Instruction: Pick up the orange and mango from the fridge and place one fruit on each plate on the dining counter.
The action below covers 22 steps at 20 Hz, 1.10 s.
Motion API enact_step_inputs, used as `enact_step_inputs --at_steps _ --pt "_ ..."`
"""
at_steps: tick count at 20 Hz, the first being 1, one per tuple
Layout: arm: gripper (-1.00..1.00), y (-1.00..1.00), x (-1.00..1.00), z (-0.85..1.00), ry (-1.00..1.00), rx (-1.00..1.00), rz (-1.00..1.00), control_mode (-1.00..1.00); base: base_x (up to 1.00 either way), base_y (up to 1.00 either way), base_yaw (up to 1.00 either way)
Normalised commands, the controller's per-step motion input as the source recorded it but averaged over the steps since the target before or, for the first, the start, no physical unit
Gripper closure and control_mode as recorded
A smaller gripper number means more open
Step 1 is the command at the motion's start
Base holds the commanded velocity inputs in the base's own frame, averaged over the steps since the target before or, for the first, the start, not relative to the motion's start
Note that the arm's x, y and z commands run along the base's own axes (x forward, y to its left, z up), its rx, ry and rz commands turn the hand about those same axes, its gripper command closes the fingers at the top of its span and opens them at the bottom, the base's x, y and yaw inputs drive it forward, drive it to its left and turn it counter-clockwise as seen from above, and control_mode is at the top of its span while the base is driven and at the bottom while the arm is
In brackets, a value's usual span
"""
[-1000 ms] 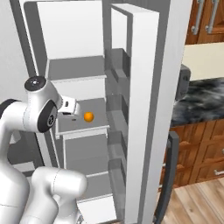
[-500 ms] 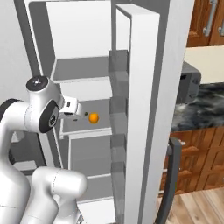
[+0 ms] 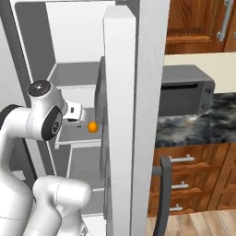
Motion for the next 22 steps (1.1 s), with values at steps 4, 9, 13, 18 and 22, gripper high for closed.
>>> enact_step_inputs --at_steps 4,9,13,18,22 --pt "-1.00 0.00 0.00 0.00 0.00 0.00 0.00 1.00 0.55 0.00 0.15" --pt "-1.00 0.00 0.00 0.00 0.00 0.00 0.00 1.00 0.27 -0.13 0.21" --pt "-1.00 0.00 0.00 0.00 0.00 0.00 0.00 1.00 0.21 -0.11 0.15" --pt "-1.00 -0.02 0.00 -0.03 0.00 0.00 0.01 -1.00 0.12 -0.10 0.06" --pt "-1.00 -0.21 0.14 -0.21 0.00 0.00 0.02 -1.00 0.00 0.00 0.00"
